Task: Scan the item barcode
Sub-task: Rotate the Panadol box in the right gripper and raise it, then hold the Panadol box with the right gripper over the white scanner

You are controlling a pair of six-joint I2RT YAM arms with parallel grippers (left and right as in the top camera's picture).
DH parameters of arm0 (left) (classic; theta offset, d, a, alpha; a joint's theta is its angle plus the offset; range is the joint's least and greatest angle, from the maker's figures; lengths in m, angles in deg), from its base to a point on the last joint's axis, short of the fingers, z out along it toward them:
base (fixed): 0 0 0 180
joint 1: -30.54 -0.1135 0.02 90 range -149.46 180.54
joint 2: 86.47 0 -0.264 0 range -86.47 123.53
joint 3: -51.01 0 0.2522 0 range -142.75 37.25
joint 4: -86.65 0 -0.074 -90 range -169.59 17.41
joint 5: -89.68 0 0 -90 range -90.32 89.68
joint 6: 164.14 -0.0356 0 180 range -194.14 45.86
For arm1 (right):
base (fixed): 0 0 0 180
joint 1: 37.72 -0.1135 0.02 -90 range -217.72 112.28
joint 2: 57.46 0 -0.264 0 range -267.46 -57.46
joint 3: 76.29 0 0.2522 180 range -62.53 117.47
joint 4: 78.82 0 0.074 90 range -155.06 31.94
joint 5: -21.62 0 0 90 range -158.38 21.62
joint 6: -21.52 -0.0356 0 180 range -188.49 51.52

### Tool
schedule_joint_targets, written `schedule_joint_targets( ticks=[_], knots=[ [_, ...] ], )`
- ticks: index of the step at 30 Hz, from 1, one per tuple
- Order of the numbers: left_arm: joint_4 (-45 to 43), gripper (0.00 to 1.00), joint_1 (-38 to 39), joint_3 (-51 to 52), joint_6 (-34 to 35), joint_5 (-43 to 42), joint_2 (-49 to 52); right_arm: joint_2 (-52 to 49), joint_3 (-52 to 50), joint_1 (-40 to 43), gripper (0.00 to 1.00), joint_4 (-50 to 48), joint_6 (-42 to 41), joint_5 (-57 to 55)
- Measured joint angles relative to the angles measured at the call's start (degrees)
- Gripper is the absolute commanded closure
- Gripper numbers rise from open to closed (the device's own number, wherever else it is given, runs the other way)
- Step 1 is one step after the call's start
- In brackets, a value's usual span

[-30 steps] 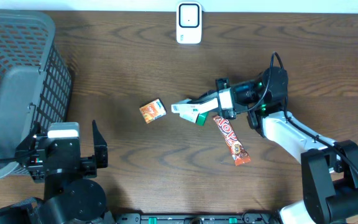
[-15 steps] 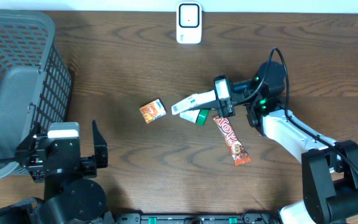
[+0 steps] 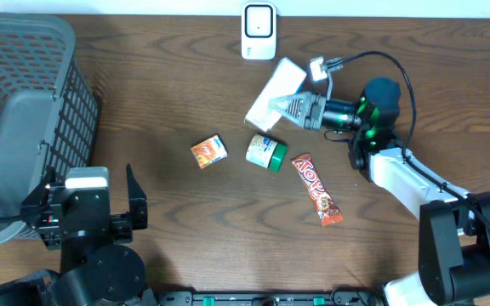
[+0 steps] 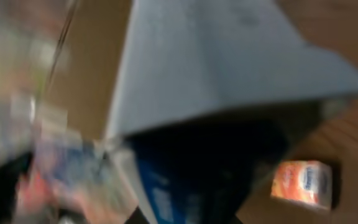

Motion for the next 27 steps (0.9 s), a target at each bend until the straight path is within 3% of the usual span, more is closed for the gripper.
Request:
schedule_joint_targets(
  ticks=[3,10,18,21,27],
  knots=[
    [0.02,0.02,0.00,0.00,0.00,-0.02,0.00,-0.15,0.02,0.00,0.99,6.12,-5.84,-8.11],
    [0.02,0.02,0.00,0.00,0.00,-0.02,0.00,-0.22,0.04,-0.24,0.99,6.91,-10.58,-18.32],
    [0.02,0.02,0.00,0.00,0.00,-0.02,0.00,-0.22,0.35,-3.50,0.98,8.33,-21.59,-34.01],
    [0.02,0.02,0.00,0.00,0.00,0.00,0.00,-0.31,4.00,-4.24,0.98,18.10,-23.71,-38.25],
    [0.04,0.02,0.00,0.00,0.00,-0.02,0.00,-4.37,20.96,-5.03,0.98,35.89,-24.83,-43.47]
  ],
)
